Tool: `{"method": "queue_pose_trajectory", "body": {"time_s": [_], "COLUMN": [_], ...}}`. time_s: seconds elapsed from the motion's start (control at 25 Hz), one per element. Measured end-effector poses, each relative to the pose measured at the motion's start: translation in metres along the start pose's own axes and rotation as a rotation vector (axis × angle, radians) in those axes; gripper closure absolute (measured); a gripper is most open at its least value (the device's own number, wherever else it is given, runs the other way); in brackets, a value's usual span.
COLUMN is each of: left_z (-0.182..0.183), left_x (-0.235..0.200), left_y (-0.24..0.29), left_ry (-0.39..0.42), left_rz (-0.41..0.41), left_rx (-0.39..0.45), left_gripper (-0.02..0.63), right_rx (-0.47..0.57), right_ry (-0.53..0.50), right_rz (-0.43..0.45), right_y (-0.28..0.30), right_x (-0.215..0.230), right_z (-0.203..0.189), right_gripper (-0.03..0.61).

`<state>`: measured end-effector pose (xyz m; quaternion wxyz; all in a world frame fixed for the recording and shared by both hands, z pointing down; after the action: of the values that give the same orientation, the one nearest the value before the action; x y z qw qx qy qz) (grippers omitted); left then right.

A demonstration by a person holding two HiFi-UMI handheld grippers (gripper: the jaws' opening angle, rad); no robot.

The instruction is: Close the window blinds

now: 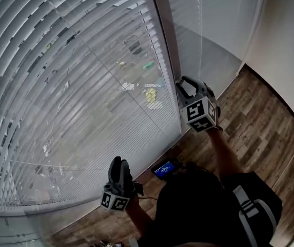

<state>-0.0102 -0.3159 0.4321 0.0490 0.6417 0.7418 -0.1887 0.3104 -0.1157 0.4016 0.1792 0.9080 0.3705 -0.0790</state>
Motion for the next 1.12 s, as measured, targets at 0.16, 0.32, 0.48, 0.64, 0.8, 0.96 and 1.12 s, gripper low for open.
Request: {"method": "queue_pose_trajectory", "body": {"time_s": [0.16,0.32,0.48,0.64,0.8,0.96,1.12], "left_z": [0.002,0.005,0.0,-0.004,-0.007,-0.007,-0.005], "left_x": [0.002,0.002,0.004,0.006,0.005,0.005,0.002], "left_y": [-0.002,0.0,0.006,0.016,0.022,0.02,0.015], "left_ry": [-0.003,-0.005,-0.015,-0.014,-0.012,-0.01,-0.011], "left_rz": [0.0,-0.014,-0.023,-0.029,-0.03,-0.02,-0.009], "left_rx": [-0.002,0.001,-0.009,-0.024,-0.03,-0.03,-0.023], "left_gripper": [0.476,0.476,0.476,0.476,0.476,0.476,0.476], "right_rx": [-0.008,0.035,0.072,0.132,0.118,0.058,0.011], "right_ry": [0.385,0.712,0.87,0.622,0.071,-0.199,-0.125], "right_rz": [0.106,0.211,0.277,0.245,0.034,-0.054,-0.051], "right_y": [-0.002,-0.003,0.002,0.002,-0.003,0.003,0.003], "right_x": [0.01,0.017,0.022,0.021,0.011,0.004,0.002], "right_z": [-0.004,-0.01,-0.017,-0.014,-0.004,-0.005,-0.003], "right_gripper": [0.449,0.449,0.449,0.441,0.399,0.429,0.449]}}
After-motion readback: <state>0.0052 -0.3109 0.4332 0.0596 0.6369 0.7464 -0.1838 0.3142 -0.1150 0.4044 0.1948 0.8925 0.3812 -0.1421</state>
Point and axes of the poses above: the fingertips, and each gripper's own axes: y forward along the fingers, x to its right, z out of its top, the point moved 6 cm from there along -y, backward along the fingers, and after that the axes turned 7 degrees about y, right-handed, at the moved point
